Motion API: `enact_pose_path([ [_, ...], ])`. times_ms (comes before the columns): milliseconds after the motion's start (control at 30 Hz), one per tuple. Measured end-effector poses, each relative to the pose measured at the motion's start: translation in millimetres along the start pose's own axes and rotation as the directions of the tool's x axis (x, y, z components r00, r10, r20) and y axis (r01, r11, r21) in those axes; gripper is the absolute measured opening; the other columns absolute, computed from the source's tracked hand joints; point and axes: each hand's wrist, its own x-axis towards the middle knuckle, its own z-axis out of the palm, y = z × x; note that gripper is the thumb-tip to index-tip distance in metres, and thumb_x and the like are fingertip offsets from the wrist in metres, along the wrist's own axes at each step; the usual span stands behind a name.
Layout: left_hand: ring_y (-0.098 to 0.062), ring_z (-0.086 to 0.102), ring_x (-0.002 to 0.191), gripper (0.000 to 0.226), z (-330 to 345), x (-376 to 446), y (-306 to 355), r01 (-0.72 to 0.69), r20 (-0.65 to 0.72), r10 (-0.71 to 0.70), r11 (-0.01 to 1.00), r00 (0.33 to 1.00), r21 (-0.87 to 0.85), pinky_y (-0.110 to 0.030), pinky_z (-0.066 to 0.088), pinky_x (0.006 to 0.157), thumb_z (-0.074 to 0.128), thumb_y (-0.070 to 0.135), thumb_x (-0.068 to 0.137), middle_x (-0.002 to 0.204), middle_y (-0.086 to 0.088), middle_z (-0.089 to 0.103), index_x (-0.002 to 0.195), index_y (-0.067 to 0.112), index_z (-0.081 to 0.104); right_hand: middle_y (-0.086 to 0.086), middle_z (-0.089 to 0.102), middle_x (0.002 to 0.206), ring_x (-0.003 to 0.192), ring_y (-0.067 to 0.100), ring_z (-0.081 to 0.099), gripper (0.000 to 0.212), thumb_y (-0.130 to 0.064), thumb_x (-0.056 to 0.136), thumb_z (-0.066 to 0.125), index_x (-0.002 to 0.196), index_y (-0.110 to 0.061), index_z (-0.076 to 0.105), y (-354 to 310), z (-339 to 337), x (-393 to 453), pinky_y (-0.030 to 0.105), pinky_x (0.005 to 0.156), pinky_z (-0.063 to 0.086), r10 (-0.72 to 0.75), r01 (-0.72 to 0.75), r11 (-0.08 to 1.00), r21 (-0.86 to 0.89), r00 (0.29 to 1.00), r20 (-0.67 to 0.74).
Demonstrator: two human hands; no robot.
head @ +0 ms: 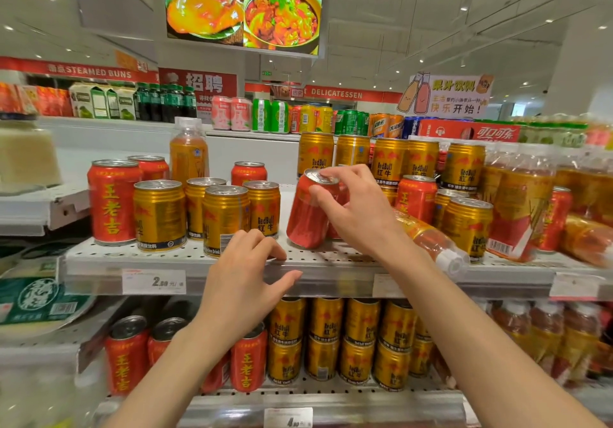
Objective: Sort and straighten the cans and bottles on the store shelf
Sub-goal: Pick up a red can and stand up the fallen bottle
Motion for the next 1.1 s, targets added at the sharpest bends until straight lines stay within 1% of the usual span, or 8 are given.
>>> enact_pose_path([
  [167, -0.009, 0.048, 0.088, 0.035, 0.6, 0.0, 1.4, 0.006, -0.001, -0.006, 1.0, 1.0, 0.009, -0.02, 0.046, 0.069, 0.071, 0.057, 0.077, 0.088, 0.013, 0.053, 0.091, 0.025, 0.066, 0.004, 0.043, 0.131, 0.118, 0.022, 0.054, 0.057, -0.049, 0.098, 0.056, 0.148, -0.026, 0.044, -2.7, 13.5, 3.4, 0.04, 0.101, 0.052, -0.064, 0.067, 0.99, -0.122, 0.997, 0.032],
  [467, -0.008, 0.047, 0.092, 0.033, -1.7, 0.0, 4.9, 0.034, 0.024, -0.034, 0.999, 0.999, 0.033, -0.019, 0.044, 0.07, 0.073, 0.055, 0.079, 0.091, 0.014, 0.053, 0.095, 0.027, 0.066, -0.001, 0.042, 0.145, 0.115, 0.018, 0.058, 0.072, -0.043, 0.097, 0.06, 0.157, -0.023, 0.027, 2.7, 3.3, -9.2, 0.04, 0.096, 0.056, -0.1, 0.11, 0.985, -0.13, 0.992, 0.081],
  [533, -0.007, 0.047, 0.094, 0.031, -3.0, -0.3, 6.9, 0.041, 0.033, -0.042, 0.998, 0.999, 0.044, -0.017, 0.041, 0.069, 0.074, 0.052, 0.08, 0.093, 0.013, 0.053, 0.097, 0.028, 0.066, -0.002, 0.045, 0.144, 0.116, 0.016, 0.057, 0.07, -0.043, 0.096, 0.06, 0.156, -0.023, 0.029, 5.0, -7.8, -14.8, 0.038, 0.096, 0.055, -0.098, 0.107, 0.981, -0.163, 0.993, 0.062],
  [633, -0.006, 0.047, 0.097, 0.027, -1.9, 1.0, 14.6, 0.009, 0.04, -0.012, 0.998, 0.999, 0.065, -0.017, 0.038, 0.068, 0.073, 0.049, 0.082, 0.096, 0.015, 0.053, 0.099, 0.03, 0.066, -0.005, 0.052, 0.13, 0.115, 0.013, 0.054, 0.053, -0.044, 0.096, 0.059, 0.143, -0.023, 0.046, 10.9, -29.2, -25.2, 0.034, 0.093, 0.053, -0.141, 0.15, 0.944, -0.293, 0.989, 0.051],
  [767, -0.007, 0.049, 0.102, 0.028, 7.1, 10.2, 32.3, -0.077, 0.072, 0.072, 0.995, 0.995, 0.068, -0.021, 0.047, 0.075, 0.069, 0.049, 0.084, 0.102, 0.015, 0.057, 0.104, 0.029, 0.066, -0.006, 0.058, 0.122, 0.115, 0.014, 0.052, 0.04, -0.047, 0.096, 0.058, 0.128, -0.023, 0.06, 24.5, -57.9, -43.5, 0.034, 0.096, 0.05, -0.188, 0.208, 0.853, -0.478, 0.978, 0.091],
  [900, -0.006, 0.052, 0.1, 0.034, 14.2, 21.8, 40.5, -0.091, 0.105, 0.084, 0.994, 0.991, 0.062, -0.024, 0.049, 0.071, 0.065, 0.06, 0.083, 0.102, 0.017, 0.059, 0.103, 0.032, 0.069, -0.003, 0.056, 0.128, 0.117, 0.018, 0.052, 0.055, -0.054, 0.092, 0.059, 0.137, -0.022, 0.054, 43.6, -76.7, -66.3, 0.037, 0.097, 0.05, -0.092, 0.114, 0.833, -0.541, 0.993, 0.069],
  [1000, -0.003, 0.049, 0.096, 0.04, 16.4, 26.0, 39.5, -0.069, 0.129, 0.06, 0.995, 0.99, 0.066, -0.02, 0.043, 0.064, 0.061, 0.069, 0.079, 0.098, 0.02, 0.058, 0.099, 0.036, 0.069, -0.003, 0.05, 0.132, 0.119, 0.016, 0.052, 0.069, -0.061, 0.088, 0.06, 0.143, -0.022, 0.046, 55.0, -77.1, -82.9, 0.032, 0.095, 0.052, 0.032, -0.041, 0.89, -0.453, 0.999, -0.026],
  [1100, -0.002, 0.047, 0.091, 0.04, 16.5, 27.7, 38.8, -0.037, 0.132, 0.031, 0.998, 0.991, 0.044, -0.014, 0.033, 0.06, 0.064, 0.07, 0.076, 0.095, 0.02, 0.057, 0.096, 0.037, 0.069, -0.002, 0.049, 0.133, 0.117, 0.016, 0.054, 0.079, -0.058, 0.081, 0.072, 0.145, -0.022, 0.042, 61.3, -71.9, -94.8, 0.028, 0.093, 0.049, 0.113, -0.14, 0.934, -0.328, 0.988, -0.102],
])
